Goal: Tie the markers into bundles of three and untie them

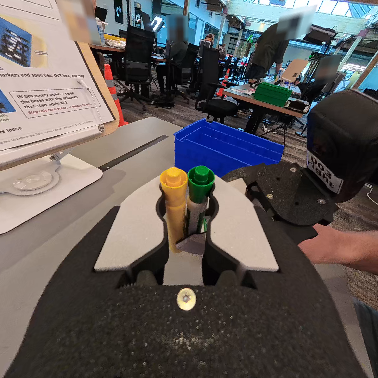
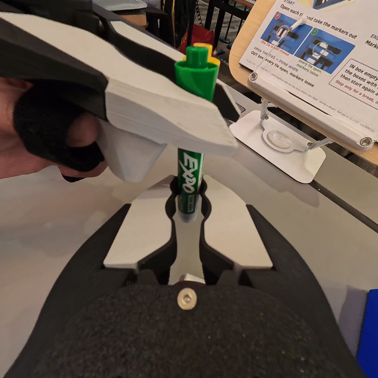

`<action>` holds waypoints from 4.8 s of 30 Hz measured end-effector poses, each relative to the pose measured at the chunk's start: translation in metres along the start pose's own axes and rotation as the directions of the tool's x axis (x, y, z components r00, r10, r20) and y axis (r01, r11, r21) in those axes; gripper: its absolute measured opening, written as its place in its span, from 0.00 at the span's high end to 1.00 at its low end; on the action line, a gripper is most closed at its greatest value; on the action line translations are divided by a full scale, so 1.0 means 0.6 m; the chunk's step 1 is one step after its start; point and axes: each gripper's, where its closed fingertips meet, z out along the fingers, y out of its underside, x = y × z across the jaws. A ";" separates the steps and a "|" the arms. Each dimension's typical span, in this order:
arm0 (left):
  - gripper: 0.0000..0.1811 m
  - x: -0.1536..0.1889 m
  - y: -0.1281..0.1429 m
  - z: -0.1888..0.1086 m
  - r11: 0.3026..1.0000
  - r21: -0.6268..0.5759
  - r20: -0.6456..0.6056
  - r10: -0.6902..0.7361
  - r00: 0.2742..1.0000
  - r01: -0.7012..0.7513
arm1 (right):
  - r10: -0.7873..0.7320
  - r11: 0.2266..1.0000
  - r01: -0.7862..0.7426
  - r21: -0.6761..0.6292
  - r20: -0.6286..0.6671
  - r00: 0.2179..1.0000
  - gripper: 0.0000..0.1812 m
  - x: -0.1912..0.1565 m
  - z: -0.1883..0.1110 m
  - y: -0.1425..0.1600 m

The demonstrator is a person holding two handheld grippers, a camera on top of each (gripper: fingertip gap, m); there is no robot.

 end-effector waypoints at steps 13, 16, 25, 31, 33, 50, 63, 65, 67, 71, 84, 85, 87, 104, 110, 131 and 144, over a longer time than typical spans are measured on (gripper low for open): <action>0.79 -0.001 0.007 -0.004 1.000 -0.023 0.047 0.016 0.999 -0.015 | 0.075 0.997 -0.075 0.027 0.000 0.997 0.89 -0.010 0.003 0.001; 0.79 -0.004 0.005 -0.004 1.000 0.000 0.066 0.011 0.998 -0.011 | 0.111 0.993 -0.111 0.037 0.003 0.994 0.89 -0.015 0.004 0.000; 0.79 -0.011 0.011 -0.004 1.000 0.021 0.139 0.002 0.990 -0.005 | 0.139 0.989 -0.136 0.049 -0.063 0.988 0.89 -0.012 0.009 0.005; 0.78 -0.017 0.010 -0.003 0.999 0.026 0.215 0.026 0.976 -0.032 | 0.159 0.986 -0.154 0.062 -0.088 0.983 0.89 -0.009 0.009 0.007; 0.79 -0.015 0.012 -0.002 0.999 0.020 0.207 0.021 0.978 -0.026 | 0.161 0.986 -0.156 0.062 -0.088 0.983 0.90 -0.009 0.009 0.008; 0.79 0.010 0.018 -0.003 1.000 0.006 0.060 -0.017 0.998 0.017 | 0.098 0.989 -0.095 0.115 -0.020 0.995 0.78 -0.026 0.014 -0.001; 0.79 0.023 0.008 -0.008 0.999 0.017 0.032 -0.032 0.999 0.032 | 0.049 0.979 -0.031 0.203 -0.086 0.995 0.90 -0.014 -0.003 -0.019; 0.79 0.023 0.009 -0.007 0.999 0.011 0.028 -0.046 0.999 0.046 | 0.045 0.981 -0.027 0.193 -0.088 0.995 0.89 -0.012 -0.003 -0.016; 0.79 0.023 0.008 -0.007 0.999 0.016 0.029 -0.053 0.998 0.052 | 0.045 0.982 -0.027 0.189 -0.095 0.994 0.90 -0.011 -0.004 -0.017; 0.79 0.022 0.009 -0.008 0.999 0.011 0.037 -0.040 0.998 0.040 | 0.057 0.980 -0.042 0.193 -0.073 0.996 0.90 -0.016 -0.003 -0.018; 0.79 0.007 0.019 -0.024 1.000 -0.023 0.061 0.009 0.998 -0.007 | 0.037 0.987 -0.038 0.155 0.011 0.999 0.78 -0.033 -0.005 0.009; 0.79 0.003 0.023 -0.027 0.999 -0.035 0.074 0.027 0.997 -0.024 | 0.031 0.988 -0.033 0.148 0.018 0.999 0.76 -0.034 -0.009 0.012; 0.80 -0.003 0.032 -0.032 0.997 -0.061 0.090 0.058 0.994 -0.053 | 0.008 0.990 -0.017 0.143 0.058 0.998 0.75 -0.040 -0.023 0.012; 0.80 -0.003 0.085 -0.025 0.978 -0.164 0.138 0.151 0.979 -0.128 | 0.121 0.932 -0.001 -0.362 0.309 0.943 0.81 -0.032 -0.032 -0.065; 0.80 0.000 0.083 -0.021 0.975 -0.172 0.139 0.166 0.976 -0.142 | 0.180 0.869 0.000 -0.495 0.315 0.932 0.87 -0.048 -0.028 -0.045; 0.80 -0.009 0.084 -0.037 0.970 -0.190 0.154 0.181 0.971 -0.151 | 0.193 0.936 -0.071 -0.344 0.334 0.923 0.76 -0.005 -0.062 -0.087; 0.80 -0.018 0.079 -0.056 0.992 -0.121 0.143 0.042 0.989 -0.024 | 0.231 0.967 -0.189 -0.173 0.272 0.934 0.61 -0.064 -0.061 0.034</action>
